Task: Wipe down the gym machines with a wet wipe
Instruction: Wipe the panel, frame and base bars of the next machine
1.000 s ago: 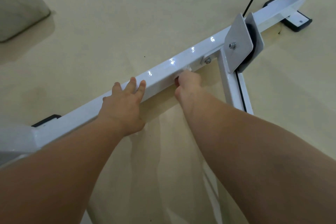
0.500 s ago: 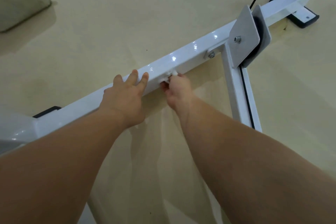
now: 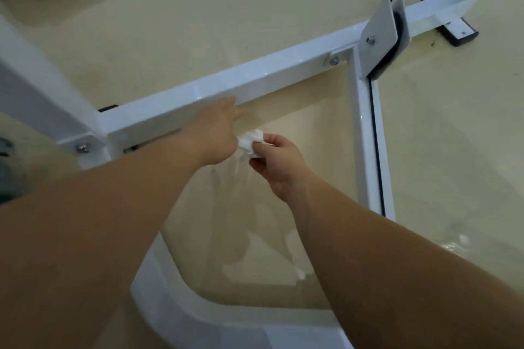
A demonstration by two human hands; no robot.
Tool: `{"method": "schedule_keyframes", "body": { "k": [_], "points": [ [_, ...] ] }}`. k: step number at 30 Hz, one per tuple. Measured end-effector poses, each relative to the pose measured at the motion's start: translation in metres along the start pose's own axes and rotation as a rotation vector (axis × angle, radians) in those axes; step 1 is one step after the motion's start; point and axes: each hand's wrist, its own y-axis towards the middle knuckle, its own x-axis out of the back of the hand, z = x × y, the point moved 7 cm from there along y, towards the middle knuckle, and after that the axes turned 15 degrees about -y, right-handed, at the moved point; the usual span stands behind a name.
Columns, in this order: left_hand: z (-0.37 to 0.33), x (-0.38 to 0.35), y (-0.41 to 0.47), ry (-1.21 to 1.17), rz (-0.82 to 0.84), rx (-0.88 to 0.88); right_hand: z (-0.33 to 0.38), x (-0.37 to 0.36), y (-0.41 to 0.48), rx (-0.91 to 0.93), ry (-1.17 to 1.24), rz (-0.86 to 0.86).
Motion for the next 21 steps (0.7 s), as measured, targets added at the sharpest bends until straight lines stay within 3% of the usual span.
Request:
{"method": "schedule_keyframes", "body": {
  "k": [4, 7, 11, 16, 21],
  "points": [
    [0.007, -0.014, -0.060, -0.627, -0.122, 0.161, -0.006, 0.013, -0.039, 0.009, -0.183, -0.012],
    [0.006, -0.026, -0.086, -0.943, -0.123, 0.225, -0.005, 0.013, -0.069, 0.057, -0.244, -0.005],
    [-0.002, -0.034, -0.114, -1.056, -0.153, 0.207, 0.005, 0.005, -0.099, 0.178, -0.254, 0.045],
    [-0.005, -0.024, -0.154, -1.213, -0.291, 0.205, 0.018, -0.011, -0.130, 0.177, -0.088, 0.291],
    [0.013, -0.028, -0.212, -1.249, -0.376, 0.319, 0.008, -0.035, -0.167, 0.153, -0.237, 0.365]
  ]
}}
